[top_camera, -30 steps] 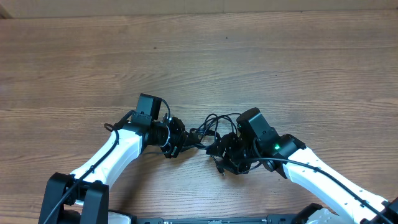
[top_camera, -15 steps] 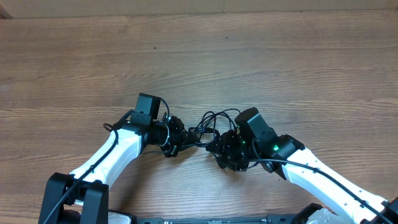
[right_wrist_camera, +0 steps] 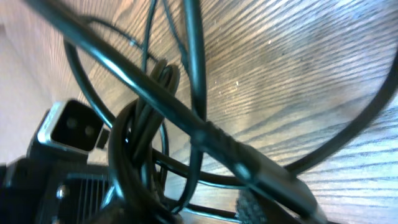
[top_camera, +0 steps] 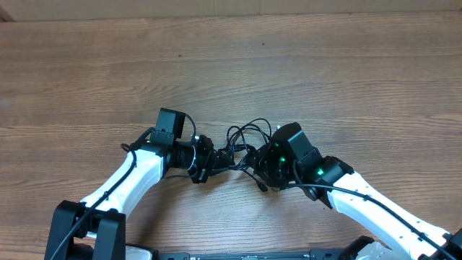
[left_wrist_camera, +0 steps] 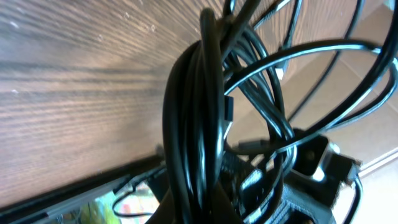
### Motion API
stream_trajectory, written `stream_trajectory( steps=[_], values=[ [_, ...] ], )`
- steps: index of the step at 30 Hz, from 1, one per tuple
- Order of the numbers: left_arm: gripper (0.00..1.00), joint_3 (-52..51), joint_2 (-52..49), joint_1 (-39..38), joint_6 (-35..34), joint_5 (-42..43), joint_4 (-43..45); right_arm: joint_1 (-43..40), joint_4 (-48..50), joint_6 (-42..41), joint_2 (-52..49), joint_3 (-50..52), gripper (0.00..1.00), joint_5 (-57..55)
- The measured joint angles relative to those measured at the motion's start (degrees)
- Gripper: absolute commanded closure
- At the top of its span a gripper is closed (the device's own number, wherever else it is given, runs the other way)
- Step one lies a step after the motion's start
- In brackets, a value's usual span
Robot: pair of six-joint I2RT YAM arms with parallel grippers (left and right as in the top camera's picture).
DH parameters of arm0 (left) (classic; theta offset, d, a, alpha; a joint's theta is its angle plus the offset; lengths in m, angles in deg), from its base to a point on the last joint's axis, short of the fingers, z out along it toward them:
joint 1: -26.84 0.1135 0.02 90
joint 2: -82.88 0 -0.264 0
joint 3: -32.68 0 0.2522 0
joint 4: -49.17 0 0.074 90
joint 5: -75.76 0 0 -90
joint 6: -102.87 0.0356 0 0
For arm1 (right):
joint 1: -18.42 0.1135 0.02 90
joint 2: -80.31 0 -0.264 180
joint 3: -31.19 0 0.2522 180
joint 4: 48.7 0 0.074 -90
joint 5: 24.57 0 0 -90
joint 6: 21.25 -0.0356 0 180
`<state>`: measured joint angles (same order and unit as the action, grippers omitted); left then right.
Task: Untangle cables
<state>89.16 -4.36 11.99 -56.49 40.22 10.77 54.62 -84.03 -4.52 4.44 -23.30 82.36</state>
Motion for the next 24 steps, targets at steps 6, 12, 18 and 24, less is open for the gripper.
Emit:
stream_trajectory(
  steps=[6, 12, 18, 24],
  values=[
    [0.95, -0.04, 0.0, -0.17, 0.07, 3.87, -0.11, 0.07, -0.76, -0.37, -1.86, 0.0, 0.96, -2.54],
    [0.96, -0.46, -0.17, -1.55, 1.25, 2.14, 0.46, 0.04, -4.98, 1.84, -2.84, -0.57, 0.96, -3.06],
    [0.96, -0.5, -0.17, -3.43, 2.91, -2.19, 0.48, -1.38, -13.05, 8.41, -2.95, -2.67, 0.96, -1.79],
    [0.96, -0.48, -0.17, -2.91, 3.56, -17.81, 0.46, -3.89, -25.27, 17.55, -3.3, -1.9, 0.96, -3.91]
  ],
)
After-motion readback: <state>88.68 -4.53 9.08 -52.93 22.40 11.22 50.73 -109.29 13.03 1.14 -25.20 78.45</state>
